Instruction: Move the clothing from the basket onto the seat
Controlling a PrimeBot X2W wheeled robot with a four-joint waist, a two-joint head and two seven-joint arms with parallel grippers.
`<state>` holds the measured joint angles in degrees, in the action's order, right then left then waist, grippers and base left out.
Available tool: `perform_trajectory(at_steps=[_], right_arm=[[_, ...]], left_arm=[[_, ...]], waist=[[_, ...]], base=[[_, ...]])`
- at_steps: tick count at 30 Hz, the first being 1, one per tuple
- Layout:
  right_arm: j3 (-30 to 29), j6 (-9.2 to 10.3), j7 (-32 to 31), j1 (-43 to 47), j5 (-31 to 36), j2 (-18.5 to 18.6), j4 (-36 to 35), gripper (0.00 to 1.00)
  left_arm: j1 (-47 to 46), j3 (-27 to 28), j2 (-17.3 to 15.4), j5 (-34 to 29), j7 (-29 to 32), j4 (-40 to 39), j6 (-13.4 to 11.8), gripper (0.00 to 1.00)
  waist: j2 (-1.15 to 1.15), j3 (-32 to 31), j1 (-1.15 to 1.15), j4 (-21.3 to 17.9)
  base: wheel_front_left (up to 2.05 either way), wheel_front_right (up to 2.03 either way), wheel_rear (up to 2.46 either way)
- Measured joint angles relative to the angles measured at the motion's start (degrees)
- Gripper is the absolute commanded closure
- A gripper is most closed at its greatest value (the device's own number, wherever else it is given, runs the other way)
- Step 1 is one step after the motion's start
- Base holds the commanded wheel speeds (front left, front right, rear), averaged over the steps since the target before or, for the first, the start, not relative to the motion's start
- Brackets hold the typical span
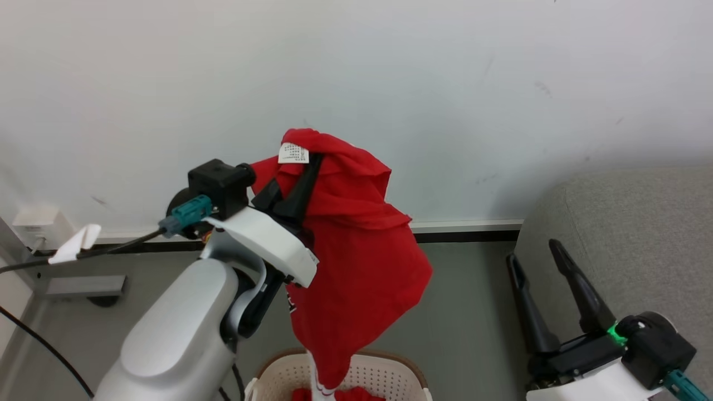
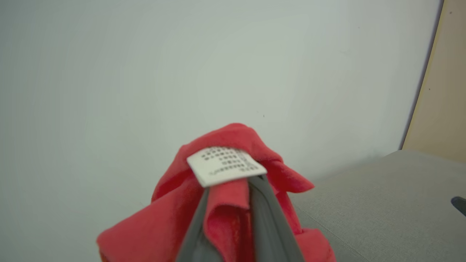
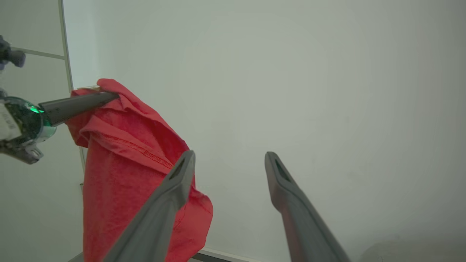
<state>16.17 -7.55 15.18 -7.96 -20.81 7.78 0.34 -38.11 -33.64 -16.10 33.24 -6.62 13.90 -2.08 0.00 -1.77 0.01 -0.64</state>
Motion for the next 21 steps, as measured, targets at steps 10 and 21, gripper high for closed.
perform_trajectory(at_steps=[10, 21], right_arm=[[18.9, 0.00, -0.1, -1.6, -15.4, 5.2, 9.1, 0.00], [36.6, 0.00, -0.2, -13.4, -33.3, 5.6, 20.7, 0.00]], left_arm=[[-4.2, -0.6, 1.5, -0.3, 0.7, -0.4, -0.3, 1.00], [-8.5, -3.9, 6.9, -0.5, 0.5, 0.4, 1.5, 1.00]], waist=[[0.00, 0.8, 0.00, 1.7], [0.00, 2.1, 0.00, 6.1]], base=[[0.00, 0.00, 0.00], [0.00, 0.00, 0.00]])
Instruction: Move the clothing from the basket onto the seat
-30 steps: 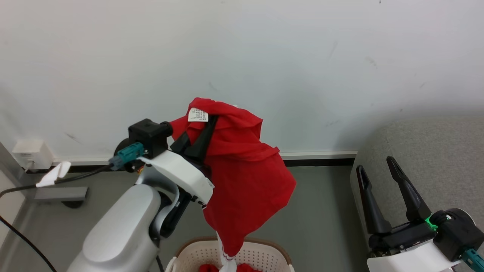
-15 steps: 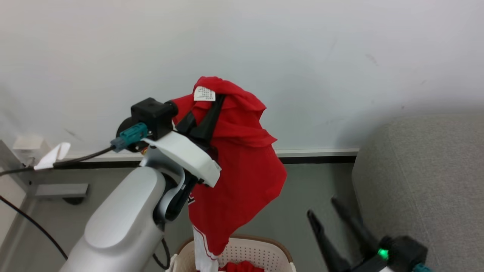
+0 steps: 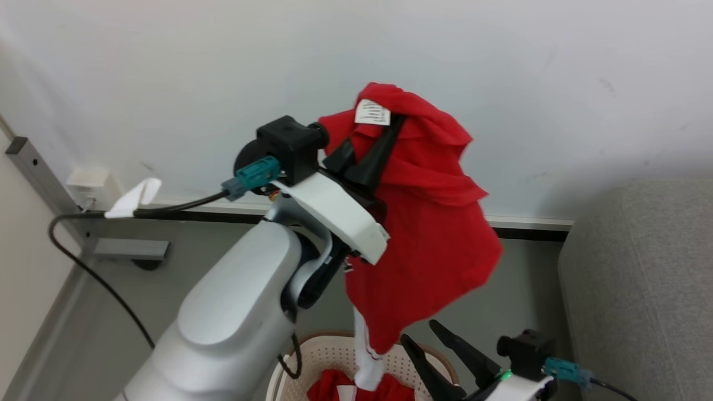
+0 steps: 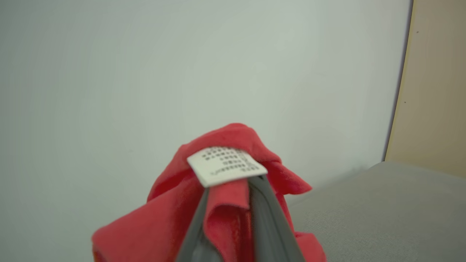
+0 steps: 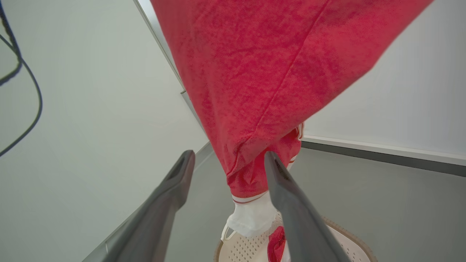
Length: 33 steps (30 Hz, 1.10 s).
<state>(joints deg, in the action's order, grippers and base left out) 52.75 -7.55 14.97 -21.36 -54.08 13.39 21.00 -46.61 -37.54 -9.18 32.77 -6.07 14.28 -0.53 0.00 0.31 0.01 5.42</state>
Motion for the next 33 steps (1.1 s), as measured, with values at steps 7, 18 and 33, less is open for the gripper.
perform_trajectory(at_steps=[7, 18, 33], right_arm=[[3.0, 0.00, 0.1, -5.0, -4.9, -3.2, 6.9, 0.00], [-0.6, 0.00, 0.1, -7.9, -5.8, -5.4, 17.9, 0.00], [6.3, 0.00, 0.2, -16.1, -14.2, -7.6, 25.5, 0.00]], left_arm=[[-0.4, -2.3, 2.5, 0.6, 0.1, 0.5, 1.6, 1.00], [0.1, -4.8, 3.9, 2.1, 1.3, -1.6, 2.3, 1.00], [0.4, -7.6, 5.0, 3.7, 2.5, -4.5, 2.5, 1.00]], waist=[[0.00, -0.1, 0.00, 2.6], [0.00, -0.8, 0.00, 6.5], [0.00, -0.4, 0.00, 9.6]], base=[[0.00, 0.00, 0.00], [0.00, 0.00, 0.00], [0.00, 0.00, 0.00]])
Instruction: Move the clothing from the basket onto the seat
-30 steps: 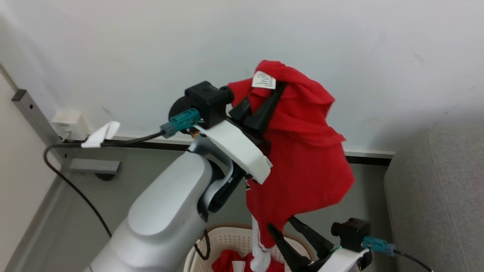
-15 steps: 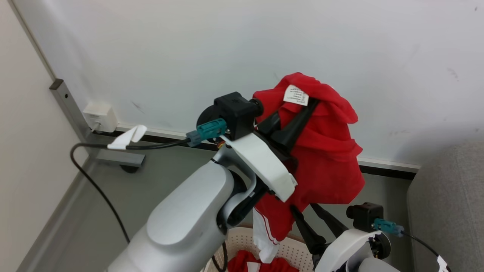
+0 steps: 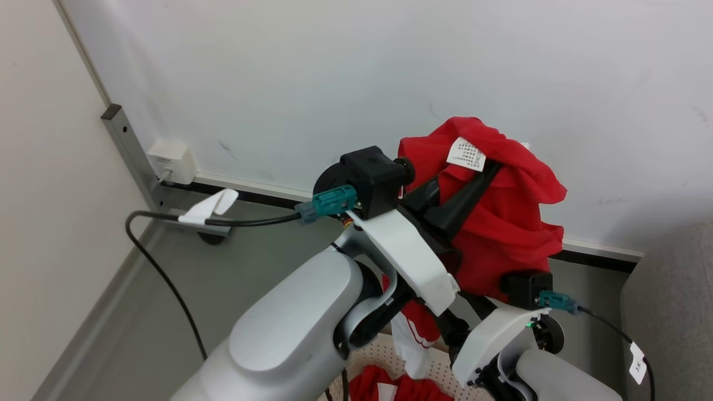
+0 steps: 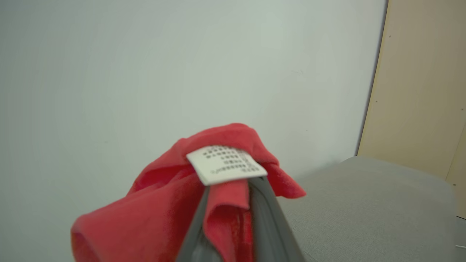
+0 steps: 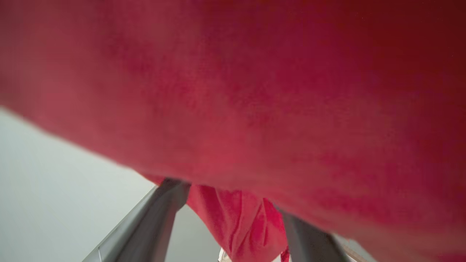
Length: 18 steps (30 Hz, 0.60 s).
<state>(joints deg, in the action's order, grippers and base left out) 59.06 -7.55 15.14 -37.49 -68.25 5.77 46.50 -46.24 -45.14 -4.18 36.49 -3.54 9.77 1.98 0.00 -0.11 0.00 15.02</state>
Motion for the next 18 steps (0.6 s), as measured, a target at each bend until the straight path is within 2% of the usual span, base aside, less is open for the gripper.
perform_trajectory(at_steps=[1, 2, 12, 18], right_arm=[[0.0, 0.00, 0.0, -0.4, 0.1, 0.1, -0.3, 0.35], [-0.2, 0.00, 0.0, -0.5, 0.3, 0.2, -0.8, 1.00], [-2.5, 0.00, 0.0, -0.1, 5.0, 2.0, -5.2, 1.00], [-6.9, 0.00, 0.0, 2.8, 11.0, 4.1, -10.5, 1.00]], left_arm=[[0.0, 0.0, 0.0, 0.0, 0.0, 0.0, 0.0, 1.00], [0.0, 0.0, 0.0, 0.0, 0.0, 0.0, 0.0, 1.00], [0.5, 0.7, -1.1, 0.5, -0.4, 1.4, -0.9, 1.00], [2.6, 2.5, -3.9, 1.3, -1.1, 4.3, -1.8, 1.00]], waist=[[0.00, 0.1, 0.00, 0.1], [0.00, 0.2, 0.00, 0.3], [0.00, 0.1, 0.00, -0.8], [0.00, -0.3, 0.00, -2.4]], base=[[0.00, 0.00, 0.00], [0.00, 0.00, 0.00], [0.00, 0.00, 0.00], [0.00, 0.00, 0.00]])
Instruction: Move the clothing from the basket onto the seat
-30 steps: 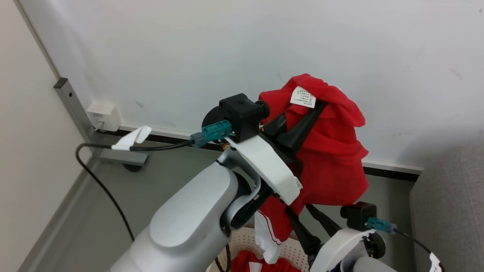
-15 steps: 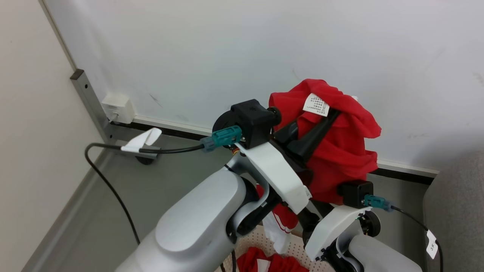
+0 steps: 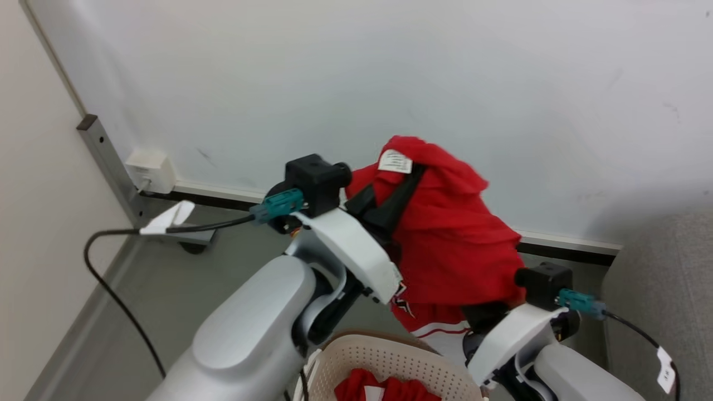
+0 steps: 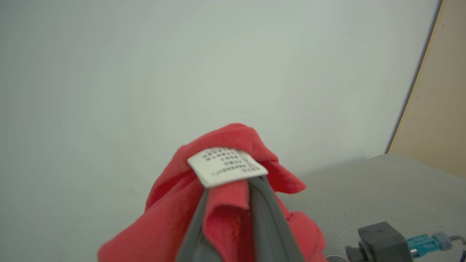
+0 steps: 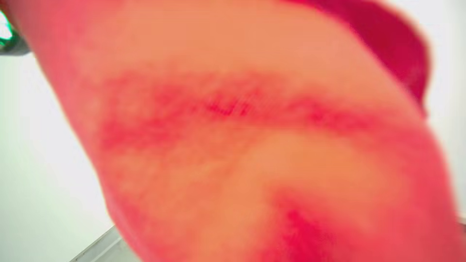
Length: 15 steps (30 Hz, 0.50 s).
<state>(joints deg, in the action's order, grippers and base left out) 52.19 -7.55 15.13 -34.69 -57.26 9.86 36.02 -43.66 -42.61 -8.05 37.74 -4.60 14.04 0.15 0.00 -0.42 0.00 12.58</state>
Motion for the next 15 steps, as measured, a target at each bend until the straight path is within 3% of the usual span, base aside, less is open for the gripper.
perform_trajectory(at_steps=[14, 15], right_arm=[[-13.2, 0.00, 0.0, 7.8, 11.3, 4.4, -17.0, 1.00], [-14.1, 0.00, 0.0, 8.0, 11.7, 4.6, -17.8, 1.00]], left_arm=[[5.4, 0.4, -3.7, 0.9, -1.1, 2.0, -0.7, 1.00], [5.7, 0.5, -3.8, 1.4, -1.2, 2.0, -0.7, 0.68]], waist=[[0.00, 0.0, 0.00, -5.0], [0.00, 0.0, 0.00, -5.4]], base=[[0.00, 0.00, 0.00], [0.00, 0.00, 0.00]])
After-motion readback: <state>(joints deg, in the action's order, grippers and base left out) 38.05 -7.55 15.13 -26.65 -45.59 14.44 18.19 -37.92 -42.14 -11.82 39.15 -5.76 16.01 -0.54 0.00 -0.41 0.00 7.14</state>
